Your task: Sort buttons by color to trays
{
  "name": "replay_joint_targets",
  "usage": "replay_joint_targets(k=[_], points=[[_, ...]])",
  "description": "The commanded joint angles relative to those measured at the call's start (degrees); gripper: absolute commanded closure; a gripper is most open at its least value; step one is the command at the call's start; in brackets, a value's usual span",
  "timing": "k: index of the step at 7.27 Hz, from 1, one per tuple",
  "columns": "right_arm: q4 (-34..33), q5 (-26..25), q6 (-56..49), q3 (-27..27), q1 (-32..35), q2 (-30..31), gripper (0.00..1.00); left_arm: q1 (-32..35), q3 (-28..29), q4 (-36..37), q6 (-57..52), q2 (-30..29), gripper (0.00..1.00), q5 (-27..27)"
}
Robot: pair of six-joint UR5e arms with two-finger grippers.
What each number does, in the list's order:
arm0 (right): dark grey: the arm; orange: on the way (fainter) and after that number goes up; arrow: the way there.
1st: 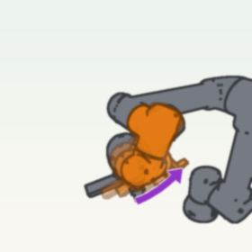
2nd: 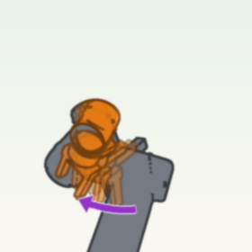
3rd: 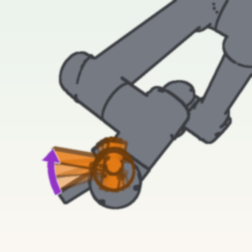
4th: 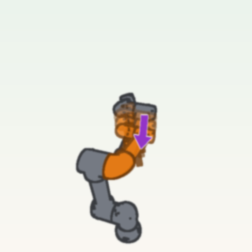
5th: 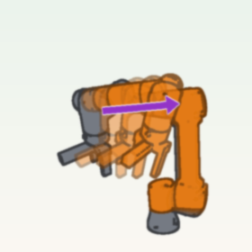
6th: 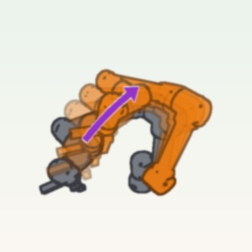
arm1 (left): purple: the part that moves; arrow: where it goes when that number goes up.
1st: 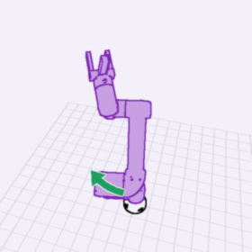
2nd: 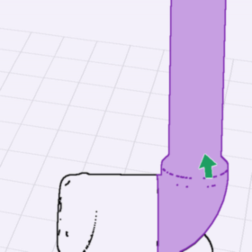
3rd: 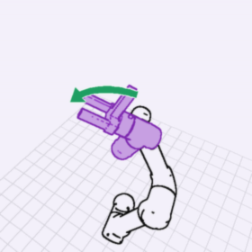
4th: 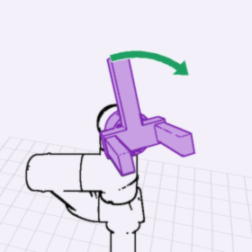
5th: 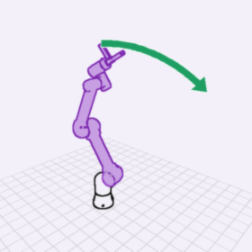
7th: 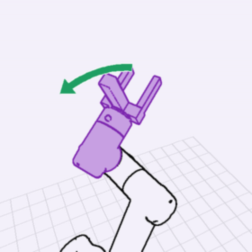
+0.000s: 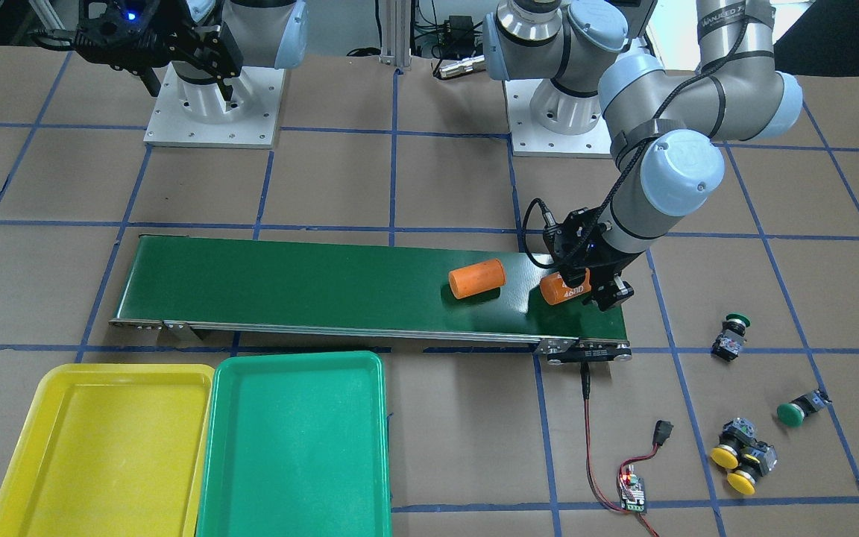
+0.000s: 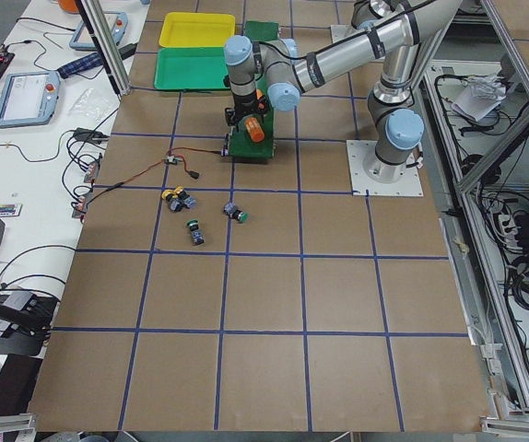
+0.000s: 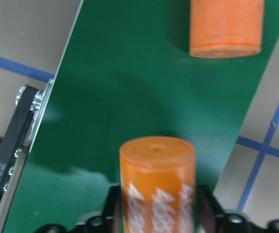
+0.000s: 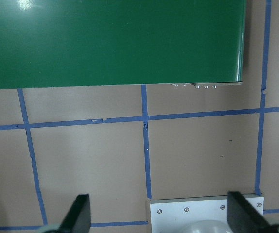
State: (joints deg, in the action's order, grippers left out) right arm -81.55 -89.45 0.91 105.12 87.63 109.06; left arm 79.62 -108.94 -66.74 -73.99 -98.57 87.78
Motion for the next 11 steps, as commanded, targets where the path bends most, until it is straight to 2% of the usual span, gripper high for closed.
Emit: replay_joint_targets(k=[1, 3, 5, 7, 9, 10, 11], points=[[0.1, -0.2, 0.0, 0.0, 0.0, 0.0, 0.00, -11.4, 6.3, -0.6, 5.9, -4.1, 0.00, 0.1], [0.0, -0.1, 0.1, 0.1, 0.0, 0.0, 0.00, -18.0, 8.7, -0.1, 11.0, -9.1, 0.00, 5.8], [0.0, -0.1, 0.1, 0.2, 0.0, -0.1, 0.00, -19.6, 9.1, 1.3, 26.2, -14.7, 0.00, 5.9], [0.3, -0.1, 0.1, 0.2, 0.0, 0.0, 0.00, -19.6, 8.9, 10.1, 26.5, -18.9, 0.00, 6.2], [0.3, -0.1, 0.1, 0.2, 0.0, 0.0, 0.00, -19.7, 9.3, 10.9, 26.3, -20.6, 0.00, 5.8], [0.3, -0.2, 0.0, 0.3, 0.0, 0.0, 0.00, -19.7, 9.1, 11.2, 26.2, -21.2, 0.04, 5.8], [0.3, 0.0, 0.1, 0.2, 0.0, 0.1, 0.00, -20.3, 8.1, 10.7, 25.1, -21.0, 0.56, 6.0]])
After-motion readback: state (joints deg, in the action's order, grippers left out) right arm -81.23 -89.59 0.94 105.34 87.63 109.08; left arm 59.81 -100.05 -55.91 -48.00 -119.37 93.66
